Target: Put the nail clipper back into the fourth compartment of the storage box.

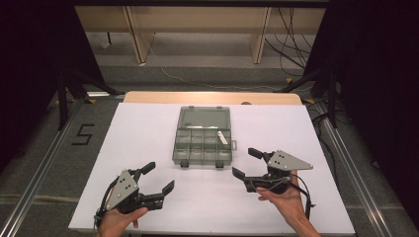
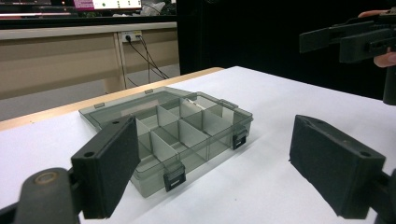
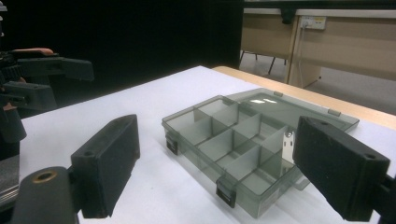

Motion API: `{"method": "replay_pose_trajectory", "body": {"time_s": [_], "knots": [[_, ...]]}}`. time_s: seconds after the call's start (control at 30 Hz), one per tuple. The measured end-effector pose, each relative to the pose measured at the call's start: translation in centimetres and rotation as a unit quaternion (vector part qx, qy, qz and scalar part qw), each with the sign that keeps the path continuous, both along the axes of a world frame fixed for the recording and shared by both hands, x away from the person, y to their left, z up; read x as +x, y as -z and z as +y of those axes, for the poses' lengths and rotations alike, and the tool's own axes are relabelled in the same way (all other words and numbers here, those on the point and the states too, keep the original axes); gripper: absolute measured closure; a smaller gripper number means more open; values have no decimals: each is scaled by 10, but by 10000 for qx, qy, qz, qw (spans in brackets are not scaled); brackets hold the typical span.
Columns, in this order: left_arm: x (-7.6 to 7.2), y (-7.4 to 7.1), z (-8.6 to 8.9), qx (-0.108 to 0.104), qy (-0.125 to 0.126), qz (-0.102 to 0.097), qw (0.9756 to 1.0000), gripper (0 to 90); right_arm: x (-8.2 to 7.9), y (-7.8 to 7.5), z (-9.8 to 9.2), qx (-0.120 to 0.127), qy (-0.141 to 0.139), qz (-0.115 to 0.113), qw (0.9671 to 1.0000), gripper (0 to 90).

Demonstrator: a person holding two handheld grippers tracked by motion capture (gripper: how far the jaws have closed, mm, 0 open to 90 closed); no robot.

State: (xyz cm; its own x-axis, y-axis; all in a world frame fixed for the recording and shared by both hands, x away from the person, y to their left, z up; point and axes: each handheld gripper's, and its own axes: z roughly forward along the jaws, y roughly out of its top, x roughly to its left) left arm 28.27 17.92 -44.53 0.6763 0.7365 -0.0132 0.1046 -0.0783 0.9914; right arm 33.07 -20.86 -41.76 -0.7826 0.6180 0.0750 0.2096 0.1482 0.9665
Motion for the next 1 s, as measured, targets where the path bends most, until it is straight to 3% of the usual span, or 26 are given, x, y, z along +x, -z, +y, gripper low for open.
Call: {"method": "replay_pose_trajectory", "body": {"time_s": [0.1, 0.3, 0.37, 0.4, 0.5, 0.57, 0.7, 1.0], "knots": [[0, 0, 0, -21, -6, 24, 10000, 155, -3, 4, -1, 96, 5, -22, 10000, 159], [0, 0, 0, -16, -14, 21, 10000, 156, -9, 10, -10, -38, 91, 30, 9999, 159], [0, 0, 0, -15, -12, 18, 10000, 156, -11, 13, -11, 64, 121, 50, 9999, 159], [0, 0, 0, -16, -11, 16, 10000, 156, -13, 14, -13, -57, 153, 91, 9998, 159], [0, 0, 0, -16, -17, 22, 10000, 156, -15, 15, -13, -87, 223, 5, 9997, 159], [0, 0, 1, -2, -19, 9, 10000, 156, -16, 16, -15, -211, 160, 72, 9996, 159], [1, 0, 1, -2, 23, -70, 10000, 156, -19, 19, -15, -153, 196, 44, 9997, 159], [0, 0, 0, -10, -25, 14, 10000, 156, -24, 20, -15, -180, 183, 111, 9996, 159]]}}
